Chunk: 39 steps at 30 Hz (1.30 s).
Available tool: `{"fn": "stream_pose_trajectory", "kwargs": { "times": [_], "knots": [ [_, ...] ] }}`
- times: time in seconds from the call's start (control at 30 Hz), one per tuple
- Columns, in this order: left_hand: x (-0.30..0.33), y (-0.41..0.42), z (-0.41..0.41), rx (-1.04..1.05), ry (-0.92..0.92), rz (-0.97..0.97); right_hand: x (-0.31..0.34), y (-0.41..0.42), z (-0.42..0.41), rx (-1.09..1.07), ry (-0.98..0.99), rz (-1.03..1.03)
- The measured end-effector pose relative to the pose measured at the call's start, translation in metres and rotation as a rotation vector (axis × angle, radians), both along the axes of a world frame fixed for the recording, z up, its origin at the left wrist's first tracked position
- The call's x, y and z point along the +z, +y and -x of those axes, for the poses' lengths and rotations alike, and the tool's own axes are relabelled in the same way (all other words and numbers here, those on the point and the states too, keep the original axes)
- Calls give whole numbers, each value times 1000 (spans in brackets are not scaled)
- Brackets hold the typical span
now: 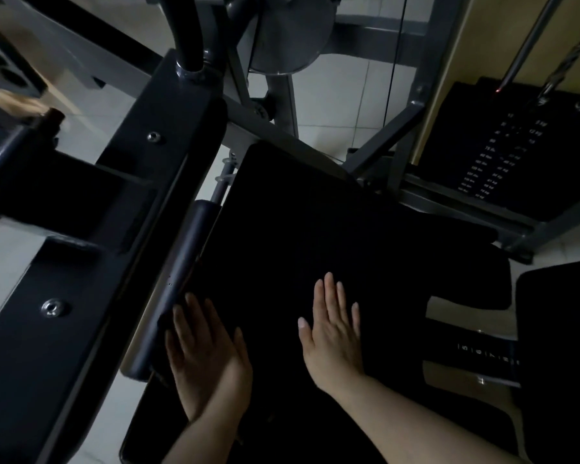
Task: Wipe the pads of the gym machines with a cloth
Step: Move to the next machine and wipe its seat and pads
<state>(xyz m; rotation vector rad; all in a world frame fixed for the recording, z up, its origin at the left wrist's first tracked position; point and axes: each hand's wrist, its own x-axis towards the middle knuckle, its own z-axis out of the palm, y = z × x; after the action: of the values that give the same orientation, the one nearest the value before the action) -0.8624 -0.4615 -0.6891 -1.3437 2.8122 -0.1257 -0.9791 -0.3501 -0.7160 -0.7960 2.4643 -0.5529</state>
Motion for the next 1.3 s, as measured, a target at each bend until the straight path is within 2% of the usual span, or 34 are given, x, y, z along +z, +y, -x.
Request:
{"fn": "stream_pose_trajectory", "kwargs": {
  "times": [0.1, 0.2, 0.4, 0.47, 0.63, 0.73, 1.0, 1.17, 1.3],
  "knots": [
    [-5, 21, -2, -118, -76, -43, -6, 2, 2, -67, -148, 163],
    [-7, 17, 30, -257, -128, -60, -11, 5, 8, -135, -283, 334],
    [-3, 7, 116, -488, -243, -53, -9, 5, 8, -147, -310, 358],
    [0, 3, 129, -485, -293, -58, -10, 5, 8, -158, -292, 358],
    [8, -10, 116, -313, -226, -87, -12, 2, 5, -139, -208, 282],
    [13, -18, 94, -185, -183, -35, -13, 2, 5, -128, -199, 266],
    [10, -19, -14, 104, -150, -21, -9, 2, 4, -106, -144, 210],
    [7, 8, -80, 252, -132, -50, -5, 1, 4, -39, -110, 85],
    [15, 15, -92, 347, -123, -94, -4, 4, 4, -22, -126, 105]
  ]
}}
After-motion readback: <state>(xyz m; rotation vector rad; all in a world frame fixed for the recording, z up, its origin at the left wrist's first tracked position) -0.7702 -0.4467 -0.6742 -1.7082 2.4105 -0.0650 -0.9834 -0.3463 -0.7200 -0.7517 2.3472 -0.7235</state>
